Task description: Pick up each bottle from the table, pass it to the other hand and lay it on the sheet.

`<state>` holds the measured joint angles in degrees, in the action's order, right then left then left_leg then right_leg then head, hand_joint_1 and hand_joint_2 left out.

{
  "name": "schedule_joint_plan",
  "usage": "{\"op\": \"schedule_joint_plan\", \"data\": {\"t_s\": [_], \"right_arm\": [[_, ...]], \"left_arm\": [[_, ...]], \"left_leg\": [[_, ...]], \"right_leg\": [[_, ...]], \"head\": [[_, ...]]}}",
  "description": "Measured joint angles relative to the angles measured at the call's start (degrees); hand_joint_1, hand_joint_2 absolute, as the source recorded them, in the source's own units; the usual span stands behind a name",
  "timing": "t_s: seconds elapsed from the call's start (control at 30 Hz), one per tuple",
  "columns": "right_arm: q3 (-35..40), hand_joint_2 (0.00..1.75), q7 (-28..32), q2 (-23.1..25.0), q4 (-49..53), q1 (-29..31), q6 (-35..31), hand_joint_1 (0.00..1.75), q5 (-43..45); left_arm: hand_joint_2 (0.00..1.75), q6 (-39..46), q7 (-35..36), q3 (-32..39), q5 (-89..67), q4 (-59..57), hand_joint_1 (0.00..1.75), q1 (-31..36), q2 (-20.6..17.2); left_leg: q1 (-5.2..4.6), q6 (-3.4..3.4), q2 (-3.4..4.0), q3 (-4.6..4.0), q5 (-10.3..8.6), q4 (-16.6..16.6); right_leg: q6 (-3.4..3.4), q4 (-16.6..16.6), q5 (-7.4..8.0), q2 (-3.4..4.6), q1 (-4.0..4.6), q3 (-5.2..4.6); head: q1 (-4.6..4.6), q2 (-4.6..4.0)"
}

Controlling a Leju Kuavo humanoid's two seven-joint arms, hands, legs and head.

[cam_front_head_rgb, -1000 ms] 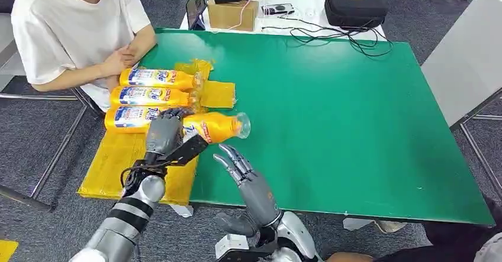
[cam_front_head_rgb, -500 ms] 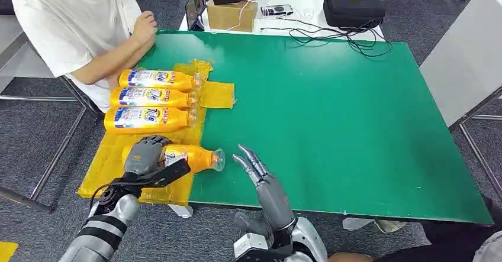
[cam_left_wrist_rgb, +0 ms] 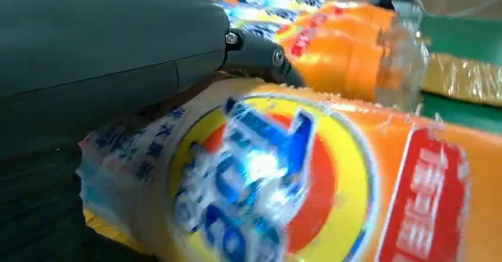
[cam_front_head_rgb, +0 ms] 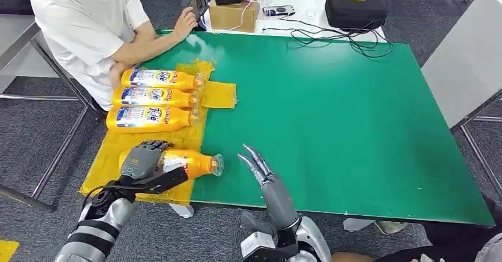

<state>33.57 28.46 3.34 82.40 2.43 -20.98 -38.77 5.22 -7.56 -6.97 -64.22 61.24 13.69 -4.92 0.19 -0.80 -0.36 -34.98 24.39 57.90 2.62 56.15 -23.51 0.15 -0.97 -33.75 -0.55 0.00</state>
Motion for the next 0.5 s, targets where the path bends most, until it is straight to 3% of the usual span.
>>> {"op": "schedule_joint_plan", "data": {"t_s": [0.23,0.5], "right_arm": [[-0.11,0.0,1.03,0.26,-1.49,1.11,0.17,0.0,1.79],[-0.24,0.0,1.66,0.28,-2.89,1.34,0.09,0.0,2.1]], "left_arm": [[1.75,-1.68,-1.97,-3.04,3.83,-7.45,0.0,4.68,0.22],[1.75,-1.77,-2.69,-4.11,6.99,-9.46,0.0,5.61,1.51]], "left_leg": [[0.01,-0.03,-0.56,0.26,-0.09,0.0],[-0.05,-0.07,-0.56,0.42,-0.13,-0.01]], "right_leg": [[0.05,-0.02,-0.15,-0.44,0.01,0.23],[0.15,-0.02,-0.12,-0.44,-0.05,0.61]], "head": [[0.0,0.0],[0.0,0.0]]}}
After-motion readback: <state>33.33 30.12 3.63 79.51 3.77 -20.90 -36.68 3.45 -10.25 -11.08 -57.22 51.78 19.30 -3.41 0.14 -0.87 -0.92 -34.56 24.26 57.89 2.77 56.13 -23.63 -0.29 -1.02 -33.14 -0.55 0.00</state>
